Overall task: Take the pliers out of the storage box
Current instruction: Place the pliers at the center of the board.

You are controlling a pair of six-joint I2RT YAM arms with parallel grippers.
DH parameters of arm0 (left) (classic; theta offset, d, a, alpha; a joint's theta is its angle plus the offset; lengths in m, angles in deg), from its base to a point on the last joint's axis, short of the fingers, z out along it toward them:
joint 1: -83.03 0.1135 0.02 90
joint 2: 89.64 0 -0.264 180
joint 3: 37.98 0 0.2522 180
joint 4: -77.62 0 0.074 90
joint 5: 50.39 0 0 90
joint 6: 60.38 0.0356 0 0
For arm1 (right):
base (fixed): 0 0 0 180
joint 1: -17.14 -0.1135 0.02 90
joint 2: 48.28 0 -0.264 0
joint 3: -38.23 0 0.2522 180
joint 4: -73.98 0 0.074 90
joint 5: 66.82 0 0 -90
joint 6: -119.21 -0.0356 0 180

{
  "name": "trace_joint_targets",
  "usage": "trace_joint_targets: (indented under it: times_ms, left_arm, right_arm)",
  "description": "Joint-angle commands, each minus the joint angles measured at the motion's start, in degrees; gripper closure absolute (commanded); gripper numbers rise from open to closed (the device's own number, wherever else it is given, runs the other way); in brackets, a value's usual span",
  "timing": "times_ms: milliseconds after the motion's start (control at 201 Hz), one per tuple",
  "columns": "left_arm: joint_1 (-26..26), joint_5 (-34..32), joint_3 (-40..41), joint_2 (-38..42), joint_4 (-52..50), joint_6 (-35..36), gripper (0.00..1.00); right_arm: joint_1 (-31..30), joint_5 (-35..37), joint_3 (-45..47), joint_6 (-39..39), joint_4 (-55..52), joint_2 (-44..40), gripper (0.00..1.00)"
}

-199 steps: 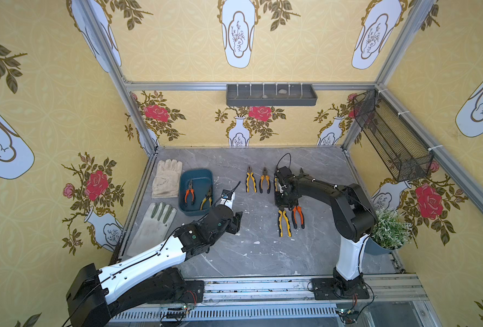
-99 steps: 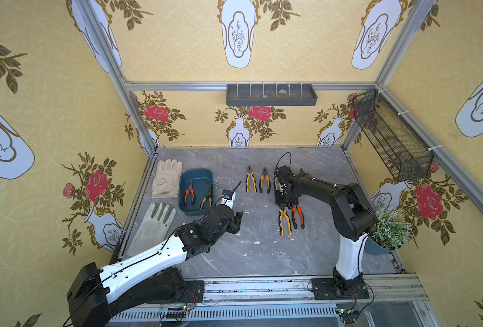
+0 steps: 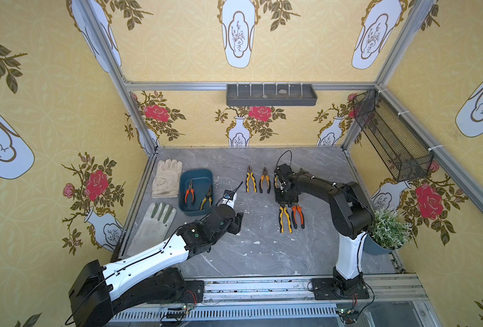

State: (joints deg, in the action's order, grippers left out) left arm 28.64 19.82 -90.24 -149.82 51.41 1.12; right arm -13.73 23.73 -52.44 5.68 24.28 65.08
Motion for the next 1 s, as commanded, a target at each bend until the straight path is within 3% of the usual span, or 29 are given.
trace_joint_targets:
  times_ms: [0, 996]
  left_arm:
    - [0.01, 0.54, -0.46, -0.59, 1.65, 0.08, 0.37]
    - [0.06, 1.61, -1.66, -0.9, 0.67, 0.0, 0.4]
  right_arm:
    - [0.02, 0.41, -1.06, -0.35, 0.53, 0.37, 0.74]
    - [0.81, 1.07, -3.31, 0.07, 0.37, 2.49, 0.72]
